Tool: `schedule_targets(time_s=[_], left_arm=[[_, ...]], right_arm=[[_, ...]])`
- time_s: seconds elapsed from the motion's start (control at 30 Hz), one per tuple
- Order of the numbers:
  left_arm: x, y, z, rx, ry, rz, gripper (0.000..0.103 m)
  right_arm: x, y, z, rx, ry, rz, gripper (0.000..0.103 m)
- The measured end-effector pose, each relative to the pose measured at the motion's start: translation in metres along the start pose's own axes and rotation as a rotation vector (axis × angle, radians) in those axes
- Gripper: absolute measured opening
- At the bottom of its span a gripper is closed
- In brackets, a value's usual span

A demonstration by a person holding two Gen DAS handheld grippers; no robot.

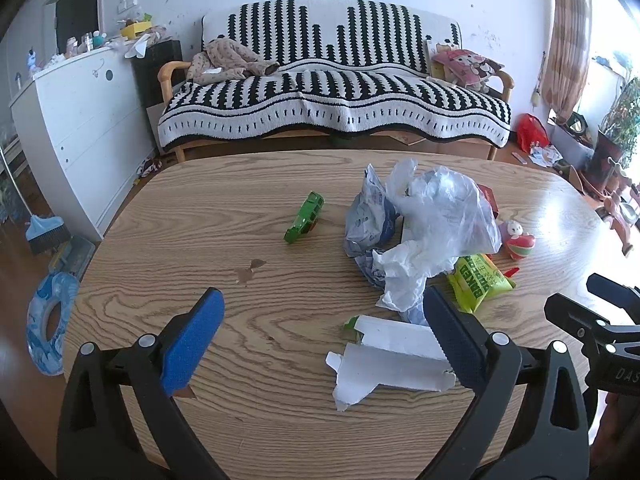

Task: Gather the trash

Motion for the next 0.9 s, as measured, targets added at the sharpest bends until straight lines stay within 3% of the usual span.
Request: schedule_targets(time_s=[0.9], left_arm=[[-0.0005,0.0002,0.001,0.002,0.001,0.003,0.097]], right_arm=[[-0.0006,-0.0011,0.0019,0.001,0.002,0.003,0.097]])
Point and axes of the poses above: each gripper's, at about its wrist camera, not at the fingertips, and x roughly against the way its jaws point, z to its left, y to its top, the point moved 8 cm from there along -x, roughly the way its jaws point, and after that the axes turned 12 degrees about -y, right-handed, at the moved point
